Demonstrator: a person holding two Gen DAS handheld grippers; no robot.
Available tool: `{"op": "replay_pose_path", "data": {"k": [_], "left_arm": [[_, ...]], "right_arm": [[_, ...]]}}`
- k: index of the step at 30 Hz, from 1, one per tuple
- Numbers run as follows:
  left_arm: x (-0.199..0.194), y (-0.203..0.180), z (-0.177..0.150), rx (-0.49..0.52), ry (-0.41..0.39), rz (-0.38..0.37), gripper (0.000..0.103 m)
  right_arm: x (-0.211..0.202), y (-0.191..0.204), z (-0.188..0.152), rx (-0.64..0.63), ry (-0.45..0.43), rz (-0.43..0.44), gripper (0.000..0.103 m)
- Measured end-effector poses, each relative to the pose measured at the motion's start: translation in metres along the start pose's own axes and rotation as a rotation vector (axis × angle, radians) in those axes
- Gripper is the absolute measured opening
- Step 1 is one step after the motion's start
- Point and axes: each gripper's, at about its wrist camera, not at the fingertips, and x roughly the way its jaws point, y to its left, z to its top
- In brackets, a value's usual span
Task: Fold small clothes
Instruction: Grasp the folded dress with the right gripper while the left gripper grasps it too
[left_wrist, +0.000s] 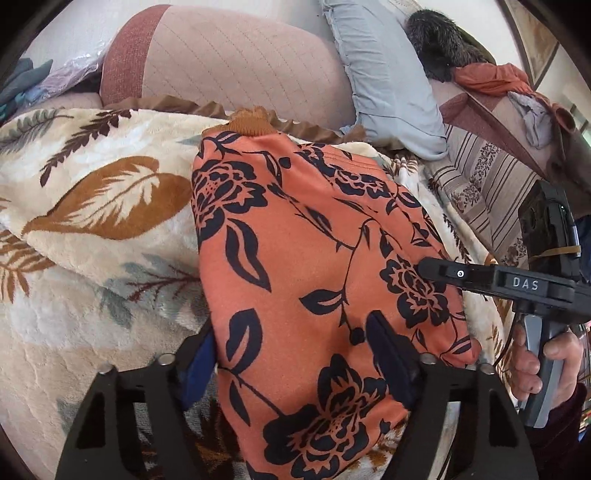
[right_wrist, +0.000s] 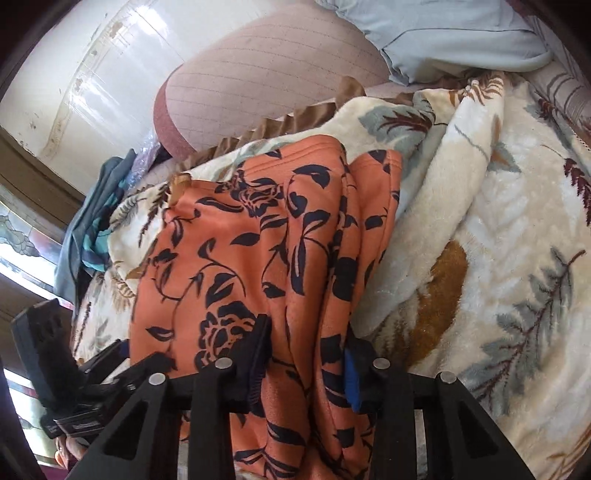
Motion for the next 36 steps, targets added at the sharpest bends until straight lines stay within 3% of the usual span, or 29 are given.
{"op": "replay_pose_path", "data": {"k": [3,5,7,10,12,14,18,22,36], "left_arm": [[-0.004,0.002,0.001,-0.013,-0.003,-0.007,0.074],[0.004,0.013,-0.001,-0.061,0.039,0.017,0.075],[0.018,0.023,-0.005,-0.118,0.107,-0.021,0.075],[0.010,0.027,-0.005,-0.157,0.074,-0.045,0.068],[0.001,0.023,-0.004,-0.129,0.051,-0.029,0.055],[-0.009,0.024,-0.005,-0.134,0.035,-0.045,0.051],[-0.031,0.018,-0.002,-0.118,-0.021,-0.056,0.049],[-0.060,0.008,-0.001,-0.054,-0.095,-0.012,0.049],[-0.117,0.007,-0.005,-0.034,-0.234,0.139,0.049]], "right_arm": [[-0.003,-0.001,-0.001,-0.006,-0.017,0.029,0.040],[0.009,-0.008,-0.002,0.032,0.015,0.030,0.046],[0.016,-0.017,-0.004,0.113,0.027,0.084,0.053],[0.018,-0.014,-0.006,0.092,0.013,0.069,0.052],[0.008,-0.006,-0.007,0.063,-0.023,0.040,0.039],[-0.005,0.009,-0.008,0.021,-0.077,0.034,0.035],[-0.028,0.031,-0.011,-0.028,-0.172,0.041,0.034],[-0.046,0.044,-0.015,-0.055,-0.243,0.085,0.033],[-0.067,0.096,-0.031,-0.160,-0.339,0.164,0.033]]}}
